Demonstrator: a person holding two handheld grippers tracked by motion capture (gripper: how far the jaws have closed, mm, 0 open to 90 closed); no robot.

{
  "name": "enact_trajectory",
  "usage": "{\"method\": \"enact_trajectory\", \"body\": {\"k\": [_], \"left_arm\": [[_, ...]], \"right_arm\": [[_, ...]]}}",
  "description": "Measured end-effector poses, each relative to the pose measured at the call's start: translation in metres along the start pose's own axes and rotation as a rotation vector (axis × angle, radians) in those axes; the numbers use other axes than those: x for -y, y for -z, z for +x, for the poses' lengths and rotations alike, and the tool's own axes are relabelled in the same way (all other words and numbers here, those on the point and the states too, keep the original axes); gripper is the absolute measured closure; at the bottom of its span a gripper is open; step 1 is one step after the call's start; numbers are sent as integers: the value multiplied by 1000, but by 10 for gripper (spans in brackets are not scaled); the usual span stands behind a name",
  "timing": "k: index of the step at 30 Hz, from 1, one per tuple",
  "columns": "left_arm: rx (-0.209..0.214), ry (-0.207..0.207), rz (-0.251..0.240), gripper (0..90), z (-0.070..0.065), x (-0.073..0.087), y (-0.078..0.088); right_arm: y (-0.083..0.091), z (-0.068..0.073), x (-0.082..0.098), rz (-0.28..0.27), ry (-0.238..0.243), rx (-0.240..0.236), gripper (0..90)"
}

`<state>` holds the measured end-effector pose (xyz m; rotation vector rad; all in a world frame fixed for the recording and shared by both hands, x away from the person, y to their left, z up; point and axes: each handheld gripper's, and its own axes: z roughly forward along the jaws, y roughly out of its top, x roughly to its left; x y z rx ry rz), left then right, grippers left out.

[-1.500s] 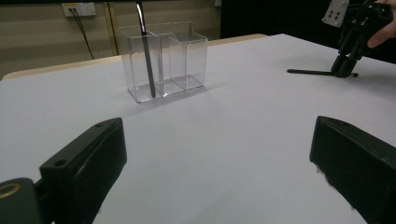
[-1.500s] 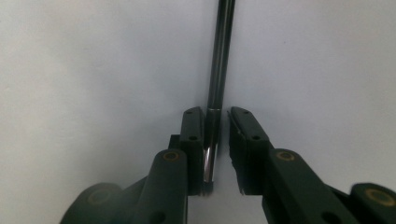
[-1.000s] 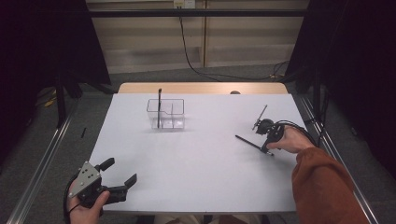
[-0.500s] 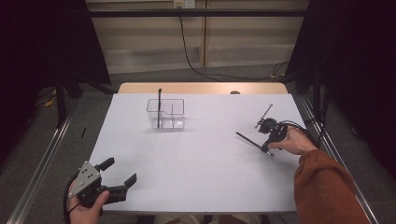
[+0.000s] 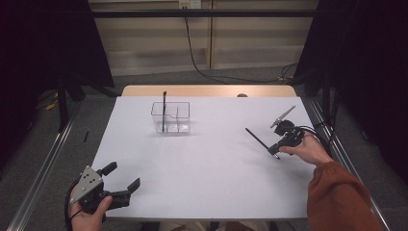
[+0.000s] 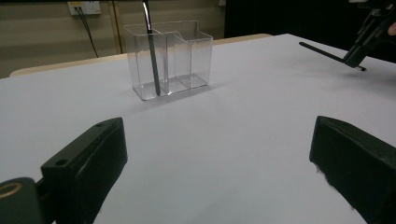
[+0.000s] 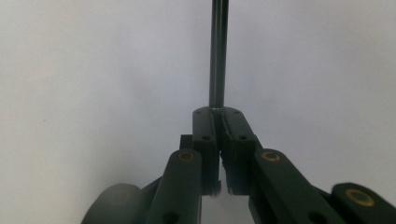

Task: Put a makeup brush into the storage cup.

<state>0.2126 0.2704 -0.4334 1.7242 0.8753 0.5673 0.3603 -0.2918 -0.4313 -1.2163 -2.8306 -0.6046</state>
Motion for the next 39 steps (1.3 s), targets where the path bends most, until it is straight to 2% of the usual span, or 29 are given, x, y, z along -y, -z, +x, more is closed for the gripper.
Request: {"method": "enact_trajectory", "body": {"k": [1,2,5,13,18,20,25,26,27,28,30,32,39], "left_arm": [[1,-1,-1,40,0,0,0],[2,0,-1,40,0,0,0],[0,-1,0,40,0,0,0],[-2,-5,-1,40,0,0,0],[1,-7,-4,39,1,0,0],[10,6,-12,39,0,-1,0],[14,-5,-9,39,-1,-1,0],[13,-6,-10,39,-1,-1,0],[13,-4,-12,39,-1,-1,0],[11,-2,-12,39,-1,-1,1],[9,-3,-12,39,-1,-1,1],[11,-3,-12,39,-1,-1,1],[22,-6,-8,42,-2,-2,0]], "right_arm": [[0,0,0,0,0,0,847],[2,1,2,-32,-13,-5,847],[5,4,5,-79,-13,-6,847],[9,11,15,-156,-18,7,847],[16,14,20,-248,-22,4,846],[15,15,21,-265,-10,20,846],[13,17,27,-328,-25,11,847],[16,17,27,-358,-31,9,847],[16,17,27,-358,-31,9,847],[20,18,27,-397,-41,2,847],[22,18,28,-413,-39,1,847],[24,19,30,-460,-41,3,847],[25,23,36,-523,-39,-6,847]]}}
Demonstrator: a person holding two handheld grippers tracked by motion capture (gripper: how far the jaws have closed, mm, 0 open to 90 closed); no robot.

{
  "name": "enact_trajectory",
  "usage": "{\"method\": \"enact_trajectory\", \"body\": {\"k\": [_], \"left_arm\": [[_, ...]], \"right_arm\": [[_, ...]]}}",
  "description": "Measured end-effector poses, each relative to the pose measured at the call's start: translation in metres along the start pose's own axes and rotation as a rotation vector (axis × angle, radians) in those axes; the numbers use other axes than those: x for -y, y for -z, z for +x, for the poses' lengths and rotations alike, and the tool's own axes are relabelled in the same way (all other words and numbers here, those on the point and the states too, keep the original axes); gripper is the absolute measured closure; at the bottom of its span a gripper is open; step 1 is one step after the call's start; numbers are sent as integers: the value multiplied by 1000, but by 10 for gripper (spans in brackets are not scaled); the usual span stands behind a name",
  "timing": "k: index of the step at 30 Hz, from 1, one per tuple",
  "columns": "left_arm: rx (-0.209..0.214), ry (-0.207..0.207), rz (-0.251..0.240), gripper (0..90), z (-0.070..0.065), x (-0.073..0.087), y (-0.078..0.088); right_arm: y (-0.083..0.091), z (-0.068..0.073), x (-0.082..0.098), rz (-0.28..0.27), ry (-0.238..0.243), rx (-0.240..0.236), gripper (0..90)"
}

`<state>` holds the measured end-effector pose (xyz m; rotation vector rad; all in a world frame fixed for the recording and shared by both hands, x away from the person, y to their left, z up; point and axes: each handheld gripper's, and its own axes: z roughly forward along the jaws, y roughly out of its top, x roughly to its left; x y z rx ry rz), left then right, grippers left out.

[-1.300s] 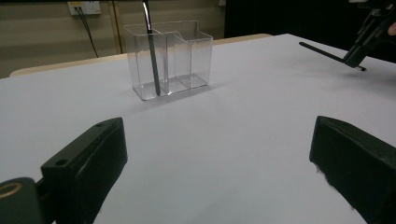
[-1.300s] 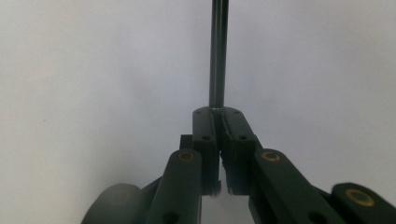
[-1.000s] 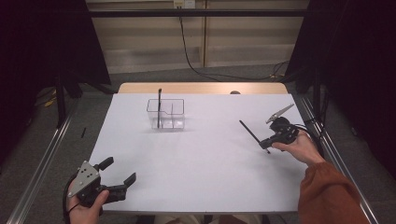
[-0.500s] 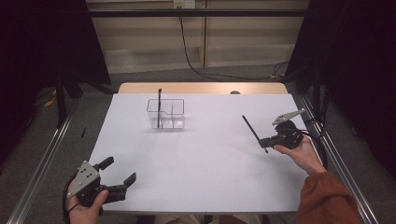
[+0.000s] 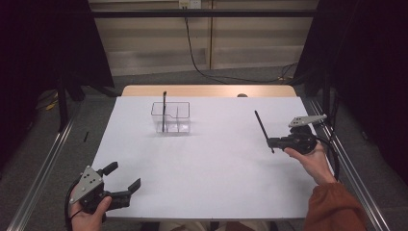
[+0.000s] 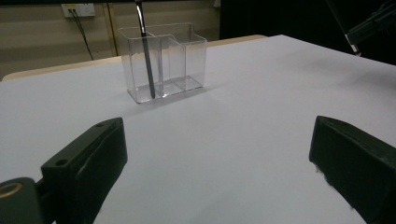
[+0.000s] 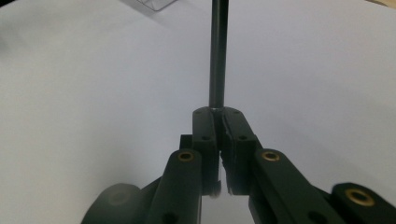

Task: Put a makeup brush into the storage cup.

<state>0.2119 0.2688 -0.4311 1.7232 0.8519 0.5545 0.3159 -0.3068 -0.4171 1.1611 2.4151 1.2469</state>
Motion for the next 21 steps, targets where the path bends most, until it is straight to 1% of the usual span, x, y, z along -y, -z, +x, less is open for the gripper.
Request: {"method": "enact_trajectory", "body": {"k": [4,6,8,11,14,17,18,20,21], "left_arm": [[4,-7,2,41,-1,0,0],[6,-6,-2,41,-1,0,0],[4,-9,-1,41,-1,-1,1],[1,-2,1,40,-1,-1,1],[4,-12,3,41,-2,-1,1],[11,-18,2,41,-3,-3,1],[12,-18,2,41,-3,-3,1],[17,-10,-2,41,-4,-4,1],[19,1,-3,41,-3,-4,1]], "right_arm": [[2,3,2,-11,7,-5,847],[5,5,2,-31,16,-5,846],[8,8,3,-46,10,-19,847],[10,11,3,-43,23,-19,847],[12,19,0,-46,42,-28,847],[13,25,-2,-57,48,-47,847],[13,27,-2,-55,56,-48,847],[12,31,-4,-52,62,-57,847],[12,34,-4,-39,75,-49,847]]}}
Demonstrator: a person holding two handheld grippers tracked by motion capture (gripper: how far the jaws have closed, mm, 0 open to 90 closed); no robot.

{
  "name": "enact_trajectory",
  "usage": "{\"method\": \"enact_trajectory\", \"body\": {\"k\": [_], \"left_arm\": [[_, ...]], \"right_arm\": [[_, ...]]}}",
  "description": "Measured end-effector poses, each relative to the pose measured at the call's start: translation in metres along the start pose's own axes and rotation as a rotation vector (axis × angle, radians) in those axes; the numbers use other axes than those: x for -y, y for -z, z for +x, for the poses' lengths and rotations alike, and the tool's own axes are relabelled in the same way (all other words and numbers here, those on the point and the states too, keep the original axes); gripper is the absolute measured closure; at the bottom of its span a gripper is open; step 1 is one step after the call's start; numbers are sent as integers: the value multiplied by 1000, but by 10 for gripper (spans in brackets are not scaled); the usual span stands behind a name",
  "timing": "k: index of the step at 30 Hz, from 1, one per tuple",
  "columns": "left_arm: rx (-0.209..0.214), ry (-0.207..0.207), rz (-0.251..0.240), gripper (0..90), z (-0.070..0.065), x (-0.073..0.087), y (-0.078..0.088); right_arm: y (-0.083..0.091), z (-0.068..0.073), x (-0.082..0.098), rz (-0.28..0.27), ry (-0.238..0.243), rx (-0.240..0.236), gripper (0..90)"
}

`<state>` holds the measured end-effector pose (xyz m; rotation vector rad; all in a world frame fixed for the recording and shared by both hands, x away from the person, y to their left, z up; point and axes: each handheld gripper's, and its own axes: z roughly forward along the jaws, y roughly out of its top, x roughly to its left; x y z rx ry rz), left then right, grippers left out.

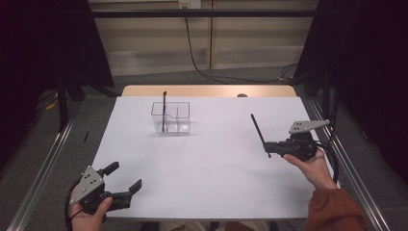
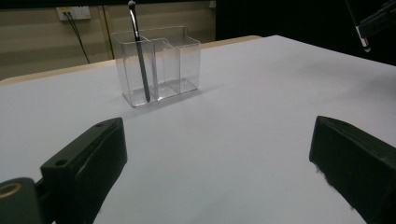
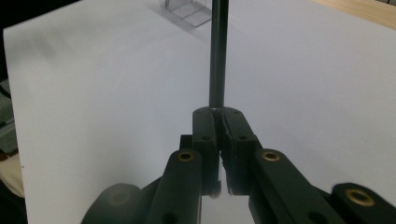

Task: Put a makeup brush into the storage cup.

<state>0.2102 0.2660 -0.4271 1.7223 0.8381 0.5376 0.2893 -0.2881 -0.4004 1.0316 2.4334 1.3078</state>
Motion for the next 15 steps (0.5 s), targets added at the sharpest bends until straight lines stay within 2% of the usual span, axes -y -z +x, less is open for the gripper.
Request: {"method": "enact_trajectory", "body": {"k": [1,3,9,10,12,15], "left_arm": [[0,10,-4,41,0,0,0],[-4,-6,-1,41,-1,-1,-1],[7,-5,-7,40,-2,-3,-2],[7,-8,-7,40,-2,-3,-2],[17,-6,-8,41,-2,-5,-2],[20,-7,-12,41,-3,-7,-3]], "right_arm": [[0,2,-1,9,12,4,846],[0,10,-1,18,21,-14,847],[-6,25,-2,54,51,-34,846],[-9,31,-3,64,58,-50,846],[-11,33,-4,68,65,-56,846],[-15,39,-7,60,66,-92,846]]}}
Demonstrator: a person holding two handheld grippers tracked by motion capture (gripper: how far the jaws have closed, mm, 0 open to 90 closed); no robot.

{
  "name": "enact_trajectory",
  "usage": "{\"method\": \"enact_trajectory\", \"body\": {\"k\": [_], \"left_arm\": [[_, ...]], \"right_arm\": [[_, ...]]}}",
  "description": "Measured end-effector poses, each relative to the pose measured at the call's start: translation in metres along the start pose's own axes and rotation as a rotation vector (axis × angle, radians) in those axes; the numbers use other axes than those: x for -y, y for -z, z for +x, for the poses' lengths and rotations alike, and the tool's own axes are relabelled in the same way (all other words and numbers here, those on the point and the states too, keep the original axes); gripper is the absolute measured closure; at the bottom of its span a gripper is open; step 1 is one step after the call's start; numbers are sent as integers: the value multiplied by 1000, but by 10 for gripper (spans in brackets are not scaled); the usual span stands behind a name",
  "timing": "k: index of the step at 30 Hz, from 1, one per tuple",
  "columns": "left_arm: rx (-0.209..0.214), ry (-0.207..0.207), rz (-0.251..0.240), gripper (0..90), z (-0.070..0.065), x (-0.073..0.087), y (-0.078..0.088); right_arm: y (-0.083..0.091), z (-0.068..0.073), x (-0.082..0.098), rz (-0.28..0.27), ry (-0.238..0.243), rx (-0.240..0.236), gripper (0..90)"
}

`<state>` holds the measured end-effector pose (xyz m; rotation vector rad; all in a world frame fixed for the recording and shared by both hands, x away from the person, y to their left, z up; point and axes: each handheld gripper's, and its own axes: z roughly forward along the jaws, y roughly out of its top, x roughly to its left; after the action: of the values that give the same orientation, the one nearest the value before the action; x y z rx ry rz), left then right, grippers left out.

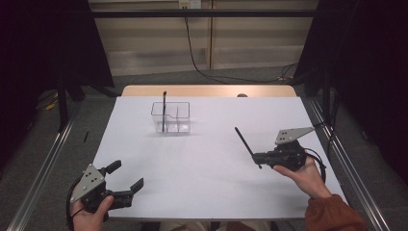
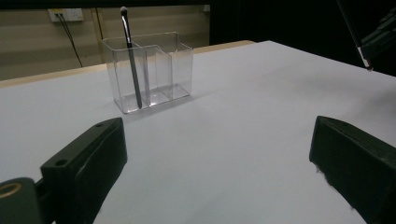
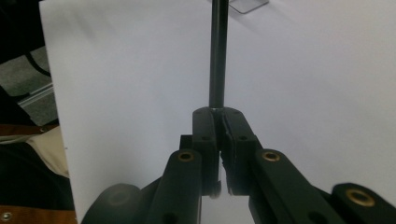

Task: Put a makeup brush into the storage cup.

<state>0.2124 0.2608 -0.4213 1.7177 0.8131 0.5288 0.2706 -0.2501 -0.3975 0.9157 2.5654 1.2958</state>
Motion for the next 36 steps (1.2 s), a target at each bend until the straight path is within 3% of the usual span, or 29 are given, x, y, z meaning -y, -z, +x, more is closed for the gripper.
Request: {"method": "enact_trajectory", "body": {"k": [5,13,26,29,32,36], "left_arm": [[5,-8,1,41,-2,-3,-2],[15,-18,16,42,-4,-7,-8],[103,-44,49,37,-14,-14,-19],[127,-29,53,34,-18,-18,-22],[135,-40,43,33,-23,-22,-23],[150,-55,38,31,-27,-28,-26]], "right_arm": [[-10,9,-6,10,16,-57,846],[-25,17,-16,33,35,-85,846],[-45,33,-25,114,87,-169,846],[-49,36,-27,141,103,-174,846],[-49,42,-30,124,135,-188,846],[-51,47,-36,146,154,-201,846]]}}
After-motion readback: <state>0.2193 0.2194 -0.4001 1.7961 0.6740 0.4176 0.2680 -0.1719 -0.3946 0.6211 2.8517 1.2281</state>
